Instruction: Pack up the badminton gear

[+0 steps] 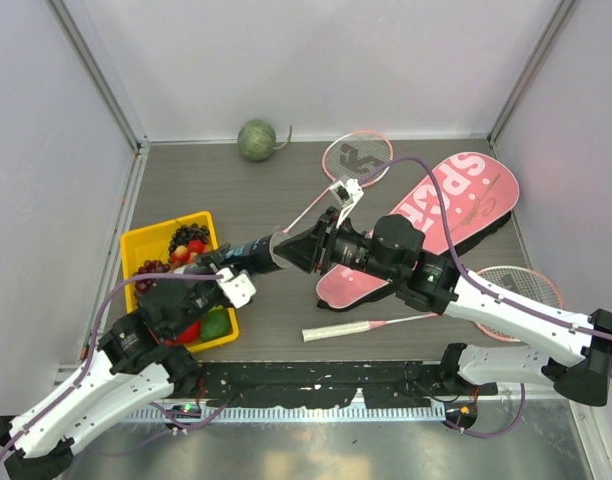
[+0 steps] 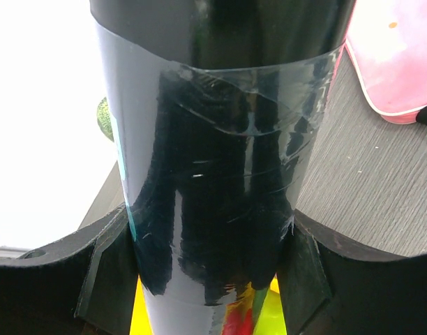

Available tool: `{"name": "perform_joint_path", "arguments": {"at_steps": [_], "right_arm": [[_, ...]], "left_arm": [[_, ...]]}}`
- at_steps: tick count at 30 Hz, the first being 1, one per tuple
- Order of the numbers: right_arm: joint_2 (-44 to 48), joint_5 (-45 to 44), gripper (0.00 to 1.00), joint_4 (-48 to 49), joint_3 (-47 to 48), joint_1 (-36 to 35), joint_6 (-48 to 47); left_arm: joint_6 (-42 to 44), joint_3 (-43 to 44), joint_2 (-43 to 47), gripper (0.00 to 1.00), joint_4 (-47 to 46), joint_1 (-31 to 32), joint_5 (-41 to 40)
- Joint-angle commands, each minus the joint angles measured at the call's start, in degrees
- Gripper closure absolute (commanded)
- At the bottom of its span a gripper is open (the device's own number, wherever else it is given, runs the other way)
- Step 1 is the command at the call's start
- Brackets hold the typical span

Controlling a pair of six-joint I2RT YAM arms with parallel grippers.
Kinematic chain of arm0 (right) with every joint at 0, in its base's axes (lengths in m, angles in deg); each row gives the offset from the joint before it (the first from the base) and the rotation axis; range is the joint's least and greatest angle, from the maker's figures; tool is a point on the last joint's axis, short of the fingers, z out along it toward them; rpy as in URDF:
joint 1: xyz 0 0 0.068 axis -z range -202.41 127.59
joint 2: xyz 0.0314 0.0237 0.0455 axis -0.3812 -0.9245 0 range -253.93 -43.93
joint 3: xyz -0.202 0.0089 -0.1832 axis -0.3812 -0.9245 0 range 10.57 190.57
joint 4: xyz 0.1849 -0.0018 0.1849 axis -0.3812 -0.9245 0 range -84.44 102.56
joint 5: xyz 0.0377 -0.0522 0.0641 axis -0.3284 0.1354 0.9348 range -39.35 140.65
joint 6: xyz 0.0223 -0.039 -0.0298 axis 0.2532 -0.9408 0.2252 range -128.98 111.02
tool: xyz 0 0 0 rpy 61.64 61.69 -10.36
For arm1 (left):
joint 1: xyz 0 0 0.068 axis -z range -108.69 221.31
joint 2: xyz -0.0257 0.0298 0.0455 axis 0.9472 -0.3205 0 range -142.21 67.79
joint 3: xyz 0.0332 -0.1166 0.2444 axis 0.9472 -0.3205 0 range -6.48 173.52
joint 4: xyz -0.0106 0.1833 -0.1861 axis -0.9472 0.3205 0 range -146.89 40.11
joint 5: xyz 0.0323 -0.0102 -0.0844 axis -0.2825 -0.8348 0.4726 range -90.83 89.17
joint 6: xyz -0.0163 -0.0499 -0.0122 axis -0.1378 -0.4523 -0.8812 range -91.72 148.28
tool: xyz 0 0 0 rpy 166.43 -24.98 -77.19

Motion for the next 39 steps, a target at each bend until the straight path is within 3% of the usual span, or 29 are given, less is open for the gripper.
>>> {"name": "perform_joint_path", "arguments": {"at_steps": [1,8,17,24,30,33,39], "right_arm": [[3.4,-1.6,0.72,-6.1,3.5,-0.6,-0.7],[4.4,-2.8,0.73,-9.5,4.3,-0.6,-2.5],[-3.5,-1.1,0.79,-10.5,1.4,-1.5,-1.1],[0.5,-5.7,0.77,-13.3,4.0,-1.5,-3.6],[6.5,-11.0,0.66,-13.3,5.9,-1.5,-9.5],[10.5,-11.3,0.5,-11.9,4.9,-1.5,-13.3],[16.4,-13.3,0.34,-12.0,2.6,-1.4,-15.5]], "left_arm": [[-1.4,3.3,-0.5,1.0,-8.2,0.8,3.6],[-1.5,3.3,-0.3,1.0,-8.2,0.8,3.7],[-3.4,4.6,0.0,1.0,-9.6,0.8,5.9],[-3.3,5.5,-1.3,1.0,-9.3,0.8,4.5],[-5.6,7.2,-0.7,1.0,-7.5,0.8,3.8],[-10.4,10.7,-0.5,1.0,-4.4,0.8,5.6],[-16.1,20.1,-3.6,1.0,2.0,0.8,3.1]]}}
